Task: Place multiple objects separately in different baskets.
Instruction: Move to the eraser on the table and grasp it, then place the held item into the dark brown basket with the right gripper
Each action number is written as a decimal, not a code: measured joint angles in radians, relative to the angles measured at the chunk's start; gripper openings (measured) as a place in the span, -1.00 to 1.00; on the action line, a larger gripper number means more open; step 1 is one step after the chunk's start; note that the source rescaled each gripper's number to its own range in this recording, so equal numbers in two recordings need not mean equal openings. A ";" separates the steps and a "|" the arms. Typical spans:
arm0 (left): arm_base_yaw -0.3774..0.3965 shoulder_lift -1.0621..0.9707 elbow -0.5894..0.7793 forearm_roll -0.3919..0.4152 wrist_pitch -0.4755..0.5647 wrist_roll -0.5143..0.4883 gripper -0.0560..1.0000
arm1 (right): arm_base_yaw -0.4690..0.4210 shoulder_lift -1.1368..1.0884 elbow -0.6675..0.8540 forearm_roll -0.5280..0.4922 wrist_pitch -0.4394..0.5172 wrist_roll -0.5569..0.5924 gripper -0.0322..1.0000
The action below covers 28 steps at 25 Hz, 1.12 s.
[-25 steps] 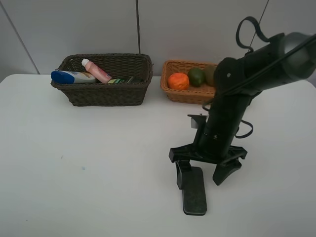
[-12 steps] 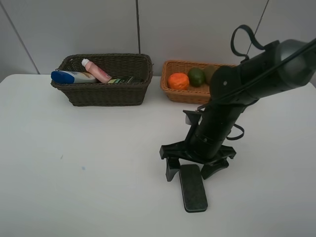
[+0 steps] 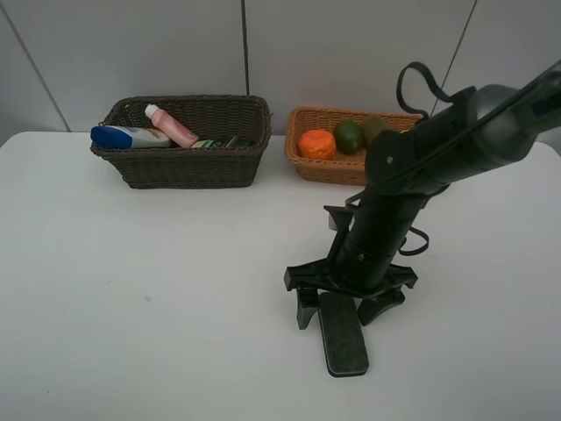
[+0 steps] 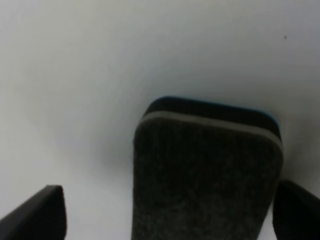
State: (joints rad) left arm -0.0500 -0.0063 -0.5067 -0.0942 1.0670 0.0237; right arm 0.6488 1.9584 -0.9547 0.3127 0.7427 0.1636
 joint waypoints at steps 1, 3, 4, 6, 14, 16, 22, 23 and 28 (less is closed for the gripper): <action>0.000 0.000 0.000 0.000 0.000 0.000 1.00 | 0.000 0.001 0.000 -0.006 0.001 0.000 0.82; 0.000 0.000 0.000 0.000 0.000 0.000 1.00 | 0.000 0.001 0.000 -0.022 0.005 0.000 0.49; 0.000 0.000 0.000 0.000 0.000 0.000 1.00 | 0.000 0.003 0.000 -0.030 0.006 0.000 0.22; 0.000 0.000 0.000 0.000 0.000 0.000 1.00 | 0.000 0.008 0.000 -0.033 0.008 0.000 -0.38; 0.000 0.000 0.000 0.000 0.000 0.000 1.00 | -0.001 0.008 0.000 -0.033 0.018 -0.004 -0.44; 0.000 0.000 0.000 0.000 0.000 0.000 1.00 | -0.001 -0.002 0.000 -0.033 0.025 -0.004 -0.44; 0.000 0.000 0.000 0.000 0.000 0.000 1.00 | -0.001 -0.173 -0.054 -0.090 0.143 -0.005 -0.44; 0.000 0.000 0.000 0.000 0.000 0.000 1.00 | -0.001 -0.211 -0.078 -0.109 0.158 -0.005 -0.44; 0.000 0.000 0.000 0.000 0.000 0.000 1.00 | -0.001 -0.296 -0.263 -0.281 0.142 -0.054 -0.44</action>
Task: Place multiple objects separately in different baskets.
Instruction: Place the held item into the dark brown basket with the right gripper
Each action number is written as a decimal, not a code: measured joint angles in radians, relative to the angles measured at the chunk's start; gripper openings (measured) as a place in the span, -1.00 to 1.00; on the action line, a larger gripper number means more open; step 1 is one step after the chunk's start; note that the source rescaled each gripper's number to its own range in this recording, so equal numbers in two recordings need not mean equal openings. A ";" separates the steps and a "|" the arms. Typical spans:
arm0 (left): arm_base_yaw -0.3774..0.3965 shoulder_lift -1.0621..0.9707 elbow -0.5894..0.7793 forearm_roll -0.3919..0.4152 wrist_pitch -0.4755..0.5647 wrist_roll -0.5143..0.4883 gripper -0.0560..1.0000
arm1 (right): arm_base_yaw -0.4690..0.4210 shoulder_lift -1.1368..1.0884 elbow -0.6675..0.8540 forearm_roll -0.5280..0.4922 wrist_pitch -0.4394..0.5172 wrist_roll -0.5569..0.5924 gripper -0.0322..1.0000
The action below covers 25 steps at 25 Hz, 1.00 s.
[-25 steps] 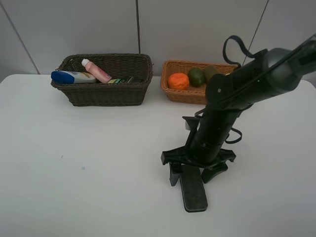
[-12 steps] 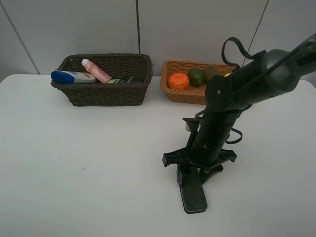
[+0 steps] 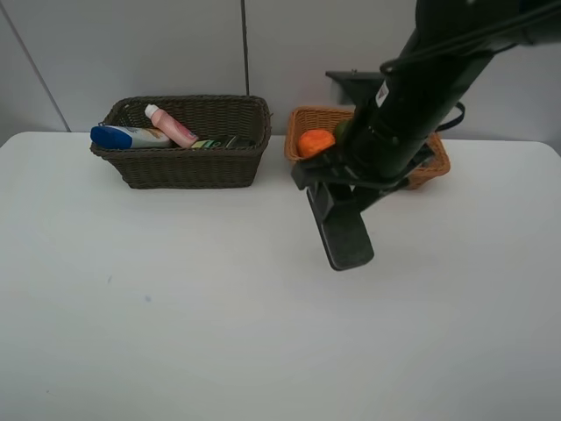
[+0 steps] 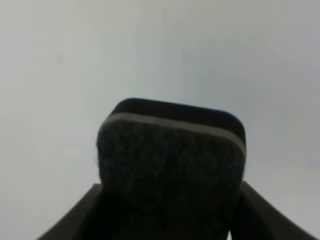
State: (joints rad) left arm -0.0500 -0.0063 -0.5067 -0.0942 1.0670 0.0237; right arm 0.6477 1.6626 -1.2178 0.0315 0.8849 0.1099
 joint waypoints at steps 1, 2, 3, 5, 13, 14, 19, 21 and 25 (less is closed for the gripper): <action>0.000 0.000 0.000 0.000 0.000 0.000 1.00 | 0.000 0.000 -0.036 -0.032 -0.056 -0.012 -0.44; 0.000 0.000 0.000 0.000 0.000 0.000 1.00 | 0.000 0.002 -0.060 -0.059 -0.122 -0.023 -0.44; 0.000 0.000 0.000 0.000 0.000 0.000 1.00 | 0.000 0.007 -0.080 -0.083 -0.221 -0.027 -0.44; 0.000 0.000 0.000 0.000 0.000 0.000 1.00 | 0.000 0.025 -0.096 -0.117 -0.476 -0.034 -0.44; 0.000 0.000 0.000 0.000 0.000 0.000 1.00 | 0.000 0.279 -0.121 -0.132 -1.376 -0.037 -0.44; 0.000 0.000 0.000 0.000 0.000 0.000 1.00 | 0.000 0.325 -0.140 -0.120 -1.431 -0.037 -0.44; 0.000 0.000 0.000 0.000 0.000 0.000 1.00 | 0.000 0.508 -0.280 -0.065 -1.443 -0.037 -0.44; 0.000 0.000 0.000 0.000 0.000 0.000 1.00 | 0.000 0.557 -0.332 -0.061 -1.393 -0.037 -0.44; 0.000 0.000 0.000 0.000 0.000 0.000 1.00 | 0.000 0.619 -0.404 -0.037 -1.282 -0.033 -0.26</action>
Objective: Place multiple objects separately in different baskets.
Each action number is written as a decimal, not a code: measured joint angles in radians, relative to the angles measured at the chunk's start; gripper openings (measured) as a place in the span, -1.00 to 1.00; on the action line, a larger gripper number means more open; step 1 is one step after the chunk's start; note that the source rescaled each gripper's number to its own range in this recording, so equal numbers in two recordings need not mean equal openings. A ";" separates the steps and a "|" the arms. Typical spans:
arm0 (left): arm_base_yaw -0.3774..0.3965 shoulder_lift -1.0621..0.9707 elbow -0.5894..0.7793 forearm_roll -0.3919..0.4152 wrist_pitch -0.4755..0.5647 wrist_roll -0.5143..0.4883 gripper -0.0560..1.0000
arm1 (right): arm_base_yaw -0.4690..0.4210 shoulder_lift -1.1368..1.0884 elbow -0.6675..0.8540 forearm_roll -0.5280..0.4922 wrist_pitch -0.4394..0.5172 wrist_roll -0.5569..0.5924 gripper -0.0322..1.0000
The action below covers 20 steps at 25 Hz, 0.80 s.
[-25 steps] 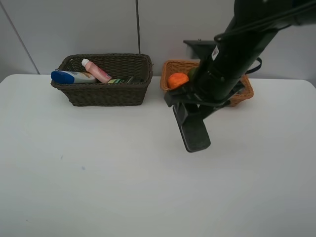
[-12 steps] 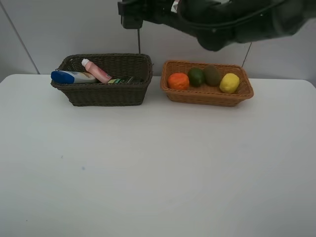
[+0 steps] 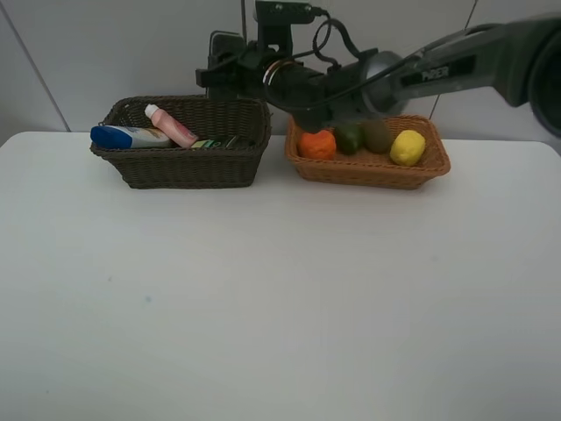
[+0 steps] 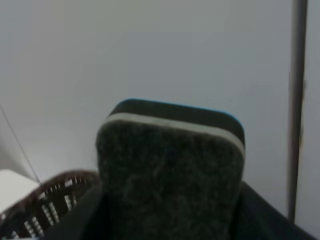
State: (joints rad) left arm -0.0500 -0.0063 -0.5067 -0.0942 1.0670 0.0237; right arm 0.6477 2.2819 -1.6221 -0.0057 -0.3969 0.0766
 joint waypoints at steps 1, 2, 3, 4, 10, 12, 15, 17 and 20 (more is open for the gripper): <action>0.000 0.000 0.000 0.000 0.000 0.000 1.00 | 0.000 0.008 -0.007 0.011 0.021 0.000 0.06; 0.000 0.000 0.000 0.000 0.000 0.000 1.00 | 0.000 0.010 -0.010 0.021 0.038 0.000 0.43; 0.000 0.000 0.000 0.000 0.000 0.000 1.00 | 0.000 0.012 -0.013 0.027 0.055 0.000 0.63; 0.000 0.000 0.000 0.000 0.000 0.000 1.00 | -0.002 0.013 -0.013 0.028 0.064 0.000 0.77; 0.000 0.000 0.000 0.000 0.000 0.000 1.00 | -0.031 -0.059 -0.013 0.040 0.207 0.000 0.95; 0.000 0.000 0.000 0.000 0.000 0.000 1.00 | -0.067 -0.136 -0.013 0.040 0.304 0.000 0.95; 0.000 0.000 0.000 0.000 0.000 0.000 1.00 | -0.146 -0.241 -0.017 0.035 0.478 0.000 0.95; 0.000 0.000 0.000 0.000 0.000 0.000 1.00 | -0.223 -0.297 -0.022 0.027 0.608 -0.001 0.95; 0.000 0.000 0.000 0.000 0.000 0.000 1.00 | -0.343 -0.356 -0.023 0.016 0.827 -0.003 0.95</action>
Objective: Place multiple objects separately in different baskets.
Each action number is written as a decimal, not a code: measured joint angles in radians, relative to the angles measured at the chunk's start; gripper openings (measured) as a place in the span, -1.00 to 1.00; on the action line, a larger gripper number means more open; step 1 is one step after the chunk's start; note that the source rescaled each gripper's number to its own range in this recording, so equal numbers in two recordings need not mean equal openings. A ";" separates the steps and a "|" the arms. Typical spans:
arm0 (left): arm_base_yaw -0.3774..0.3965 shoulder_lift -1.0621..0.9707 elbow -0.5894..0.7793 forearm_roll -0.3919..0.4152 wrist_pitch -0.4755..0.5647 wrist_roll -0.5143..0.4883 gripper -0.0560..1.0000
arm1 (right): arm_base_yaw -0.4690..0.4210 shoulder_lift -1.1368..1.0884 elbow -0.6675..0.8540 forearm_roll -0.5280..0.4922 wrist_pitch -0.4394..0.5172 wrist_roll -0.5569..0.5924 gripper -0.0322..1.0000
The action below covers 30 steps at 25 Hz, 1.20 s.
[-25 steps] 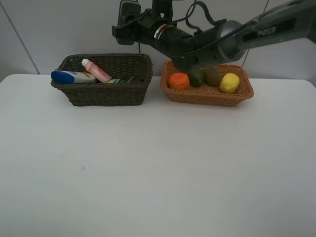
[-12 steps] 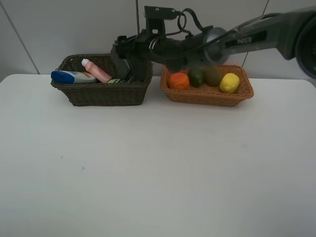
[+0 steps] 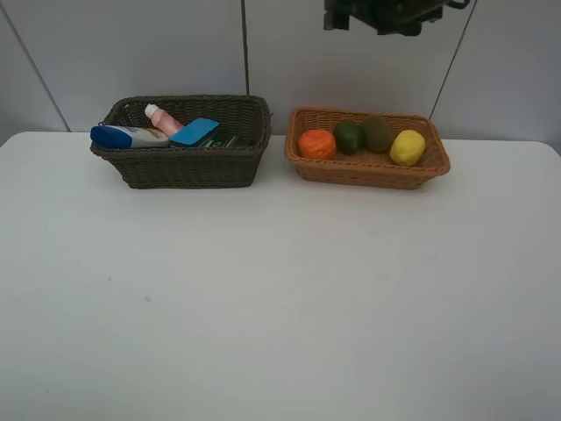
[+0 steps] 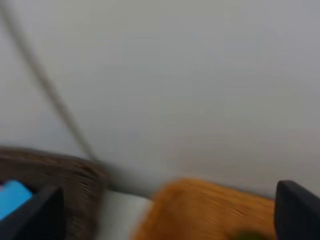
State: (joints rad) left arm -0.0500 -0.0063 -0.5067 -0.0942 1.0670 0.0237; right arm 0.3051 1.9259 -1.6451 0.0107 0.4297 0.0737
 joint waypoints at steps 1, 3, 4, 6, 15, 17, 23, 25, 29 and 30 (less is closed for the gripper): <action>0.000 0.000 0.000 0.000 0.000 0.000 1.00 | -0.042 -0.008 0.000 -0.001 0.078 0.000 0.95; 0.000 0.000 0.000 0.000 0.000 0.000 1.00 | -0.113 -0.019 0.000 -0.002 0.226 0.000 0.95; 0.000 0.000 0.000 0.000 0.000 0.000 1.00 | -0.149 -0.021 0.000 -0.004 0.284 0.000 0.95; 0.000 0.000 0.000 0.000 0.000 0.000 1.00 | -0.210 -0.023 0.000 -0.005 0.420 0.000 0.95; 0.000 0.000 0.000 0.000 0.000 0.000 1.00 | -0.327 -0.033 0.016 -0.026 0.778 0.000 0.95; 0.000 0.000 0.000 0.000 0.000 0.000 1.00 | -0.327 -0.054 0.063 -0.027 0.778 0.000 0.95; 0.000 0.000 0.000 0.000 0.000 0.000 1.00 | -0.327 -0.249 0.359 -0.069 0.783 0.007 0.95; 0.000 0.000 0.000 0.000 0.000 0.000 1.00 | -0.327 -0.371 0.471 -0.098 0.783 0.024 0.95; 0.000 0.000 0.000 0.000 0.000 0.000 1.00 | -0.327 -0.674 0.686 -0.123 0.786 0.054 0.95; 0.000 0.000 0.000 0.000 0.000 0.000 1.00 | -0.327 -0.762 0.727 -0.123 0.787 0.056 0.95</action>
State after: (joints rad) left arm -0.0500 -0.0063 -0.5067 -0.0942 1.0670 0.0237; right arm -0.0221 1.1641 -0.9181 -0.1123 1.2170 0.1300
